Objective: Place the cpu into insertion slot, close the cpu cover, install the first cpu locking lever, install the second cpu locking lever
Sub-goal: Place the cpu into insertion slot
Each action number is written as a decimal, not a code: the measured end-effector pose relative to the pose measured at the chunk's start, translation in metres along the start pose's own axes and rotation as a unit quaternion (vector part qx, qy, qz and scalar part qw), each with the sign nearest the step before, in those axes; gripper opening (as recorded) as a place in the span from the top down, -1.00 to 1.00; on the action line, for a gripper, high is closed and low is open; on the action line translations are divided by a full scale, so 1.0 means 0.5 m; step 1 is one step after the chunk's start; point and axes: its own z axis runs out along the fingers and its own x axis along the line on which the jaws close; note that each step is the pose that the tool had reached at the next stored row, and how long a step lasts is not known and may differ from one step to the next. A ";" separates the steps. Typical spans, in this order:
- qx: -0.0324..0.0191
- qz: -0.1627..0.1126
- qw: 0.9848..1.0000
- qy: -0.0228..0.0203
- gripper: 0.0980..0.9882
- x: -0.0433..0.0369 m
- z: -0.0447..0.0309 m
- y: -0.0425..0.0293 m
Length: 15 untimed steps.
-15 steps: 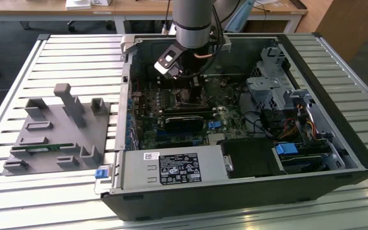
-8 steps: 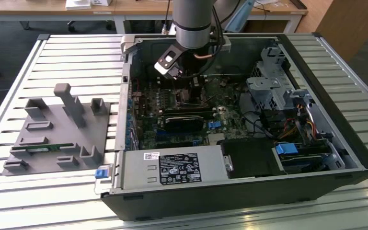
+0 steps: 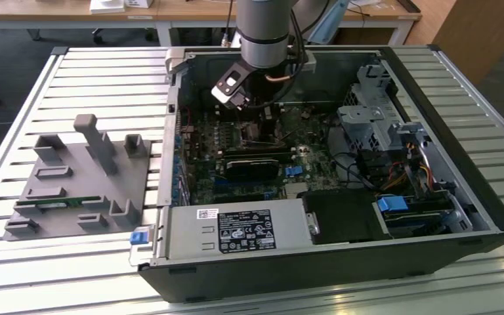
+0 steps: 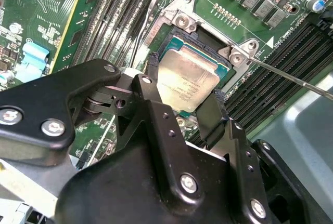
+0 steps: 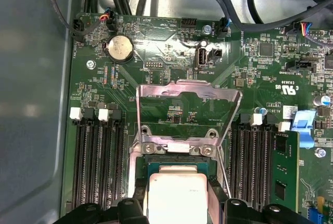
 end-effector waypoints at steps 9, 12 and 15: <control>0.000 0.001 1.000 0.000 0.01 0.001 0.008 0.000; 0.000 0.002 1.000 0.000 0.01 0.002 0.009 0.001; 0.000 0.003 1.000 0.000 0.01 0.002 0.011 0.001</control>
